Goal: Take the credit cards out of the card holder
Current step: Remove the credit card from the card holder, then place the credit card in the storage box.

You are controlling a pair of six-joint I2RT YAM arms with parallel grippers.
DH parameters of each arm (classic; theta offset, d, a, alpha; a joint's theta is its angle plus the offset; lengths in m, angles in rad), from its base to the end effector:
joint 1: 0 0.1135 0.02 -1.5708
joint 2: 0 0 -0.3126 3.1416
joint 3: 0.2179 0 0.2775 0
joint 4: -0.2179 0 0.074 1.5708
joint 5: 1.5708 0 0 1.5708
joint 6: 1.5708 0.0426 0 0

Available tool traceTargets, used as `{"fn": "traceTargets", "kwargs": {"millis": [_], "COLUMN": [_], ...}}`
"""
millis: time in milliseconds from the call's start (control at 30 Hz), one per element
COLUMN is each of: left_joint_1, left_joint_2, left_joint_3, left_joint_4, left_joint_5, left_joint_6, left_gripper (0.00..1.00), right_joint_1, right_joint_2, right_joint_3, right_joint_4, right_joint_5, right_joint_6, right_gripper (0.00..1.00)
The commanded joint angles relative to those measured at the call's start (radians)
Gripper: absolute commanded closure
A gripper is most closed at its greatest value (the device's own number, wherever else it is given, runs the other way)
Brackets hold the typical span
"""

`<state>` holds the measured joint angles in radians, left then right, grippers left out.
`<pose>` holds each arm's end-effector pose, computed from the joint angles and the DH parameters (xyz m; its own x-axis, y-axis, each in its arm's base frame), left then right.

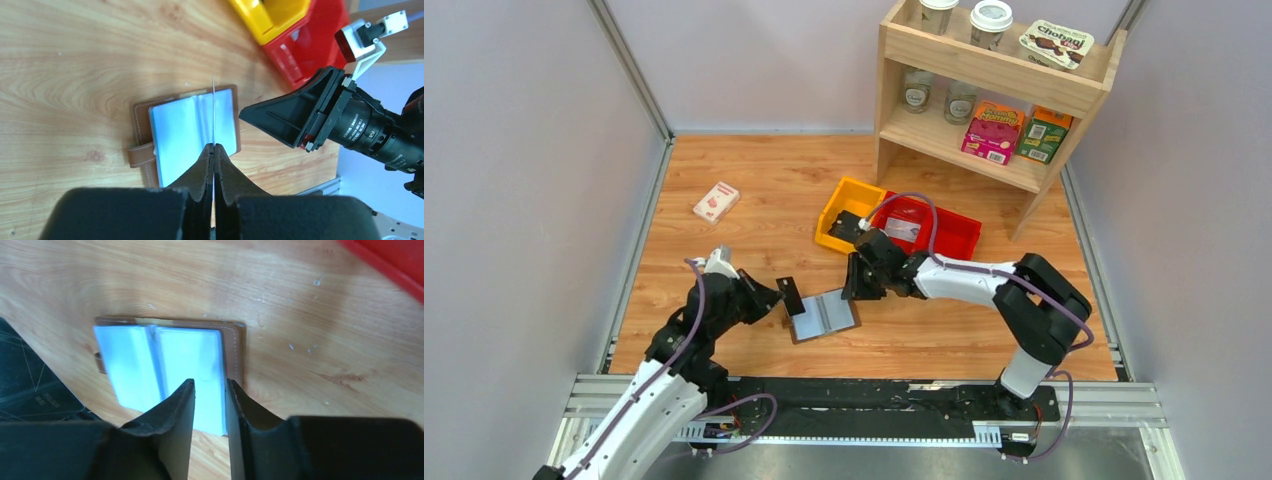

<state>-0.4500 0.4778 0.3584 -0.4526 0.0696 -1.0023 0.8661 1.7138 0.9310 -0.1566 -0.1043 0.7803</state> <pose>0.1036 -0.0533 0.2215 -0.6725 -0.6088 -0.4210 -0.1488 0.6683 -0.7288 0.2348 0.2829 0.1804 -0.9327 -0.0167 -0.3604 -0.1989 0.8572 0.4750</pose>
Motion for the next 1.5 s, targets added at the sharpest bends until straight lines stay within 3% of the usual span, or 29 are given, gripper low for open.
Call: {"fn": "traceTargets", "kwargs": {"millis": [0, 200, 433, 700, 933, 1133, 1267, 1333, 1467], "left_joint_1": [0.004, 0.004, 0.005, 0.004, 0.002, 0.002, 0.0, -0.001, -0.001], "left_joint_2": [-0.099, -0.208, -0.186, -0.068, -0.008, -0.016, -0.018, -0.018, -0.016], "left_joint_3": [0.045, 0.042, 0.002, -0.035, -0.039, -0.032, -0.038, -0.041, -0.052], "left_joint_4": [0.0, 0.13, 0.417, 0.719, 0.821, 0.819, 0.822, 0.827, 0.842], "left_joint_5": [-0.067, -0.151, -0.117, -0.076, -0.03, -0.028, -0.025, -0.025, -0.03], "left_joint_6": [-0.002, -0.085, -0.239, -0.364, -0.426, -0.43, -0.438, -0.441, -0.45], "left_gripper": [1.0, 1.0, 1.0, 1.0, 1.0, 1.0, 1.0, 1.0, 1.0], "right_joint_1": [-0.001, -0.001, 0.001, 0.054, 0.07, 0.068, 0.068, 0.068, 0.068], "right_joint_2": [-0.129, -0.276, -0.44, -0.424, -0.347, -0.301, -0.29, -0.292, -0.298], "right_joint_3": [0.086, 0.056, -0.154, -0.233, -0.153, -0.084, -0.044, -0.038, -0.027], "right_joint_4": [-0.09, -0.035, 0.317, 0.678, 0.79, 0.83, 0.827, 0.824, 0.793], "right_joint_5": [0.06, 0.072, -0.018, -0.075, -0.107, -0.117, -0.117, -0.112, -0.106], "right_joint_6": [-0.056, -0.009, 0.16, 0.272, 0.284, 0.277, 0.26, 0.254, 0.234], "right_gripper": [0.65, 0.4, 0.26, 0.24, 0.25, 0.31, 0.41, 0.49, 0.79]}}
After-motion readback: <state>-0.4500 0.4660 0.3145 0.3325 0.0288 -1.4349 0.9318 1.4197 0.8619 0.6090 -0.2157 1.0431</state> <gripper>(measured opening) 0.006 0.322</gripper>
